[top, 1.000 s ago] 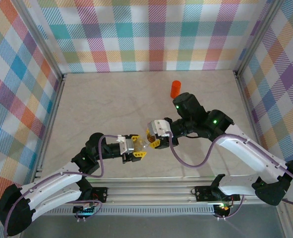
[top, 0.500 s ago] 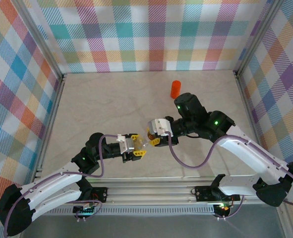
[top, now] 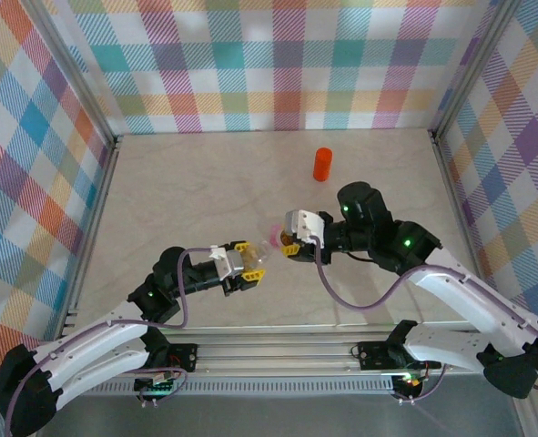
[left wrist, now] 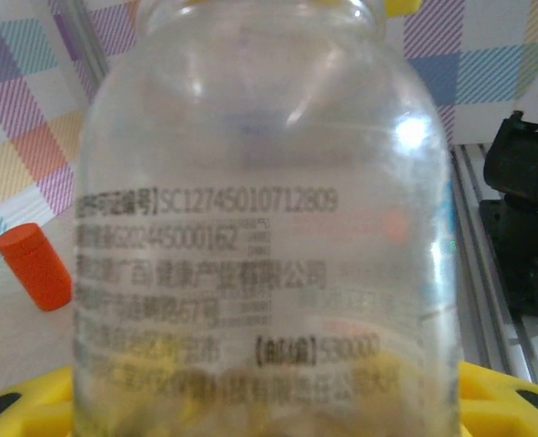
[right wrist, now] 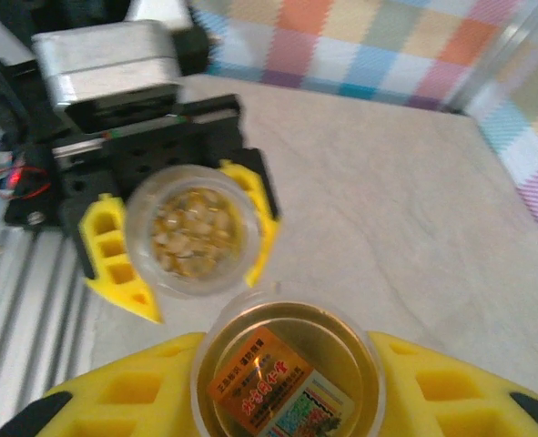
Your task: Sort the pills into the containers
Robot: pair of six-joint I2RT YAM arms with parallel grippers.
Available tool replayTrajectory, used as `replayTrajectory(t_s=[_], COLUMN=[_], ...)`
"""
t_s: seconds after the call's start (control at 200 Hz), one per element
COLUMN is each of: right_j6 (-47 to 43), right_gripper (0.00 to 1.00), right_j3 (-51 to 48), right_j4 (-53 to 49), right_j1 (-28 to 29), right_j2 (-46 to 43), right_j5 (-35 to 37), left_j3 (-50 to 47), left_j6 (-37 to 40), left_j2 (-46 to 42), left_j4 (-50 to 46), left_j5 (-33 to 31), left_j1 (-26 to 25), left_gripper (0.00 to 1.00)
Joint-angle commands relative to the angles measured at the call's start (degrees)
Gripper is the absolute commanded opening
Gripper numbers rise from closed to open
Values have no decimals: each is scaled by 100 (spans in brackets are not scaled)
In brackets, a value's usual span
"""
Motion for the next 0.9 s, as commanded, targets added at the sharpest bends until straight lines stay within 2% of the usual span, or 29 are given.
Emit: replayTrajectory(t_s=[0.0,0.14,0.235,0.58,0.9], right_j6=[753,1162,1378,1723,1775], right_gripper=[32,31,30,30,30], right_j3=[-291,-678,-1116,-2401,-3487], right_j4=[885,1182,1587,2760,3976], right_j1=[-77,-121,-161,-201,-207], right_j2=[-172,-174,-268,-434,-514], right_j5=[712,1467,1710,1903,1842], left_j3=[-70,-57,-61,194,717], left_j6=[-125,-341,-457,-553,-214], left_j2=[-102,-97,-96,406,1469], left_j4=[138,-57,-239,-926,-1565], left_j5=[-459,-1063,-1212,-1930,-2231], left_j1=[13,13,14,14,16], left_gripper=[5,5,0,0,0])
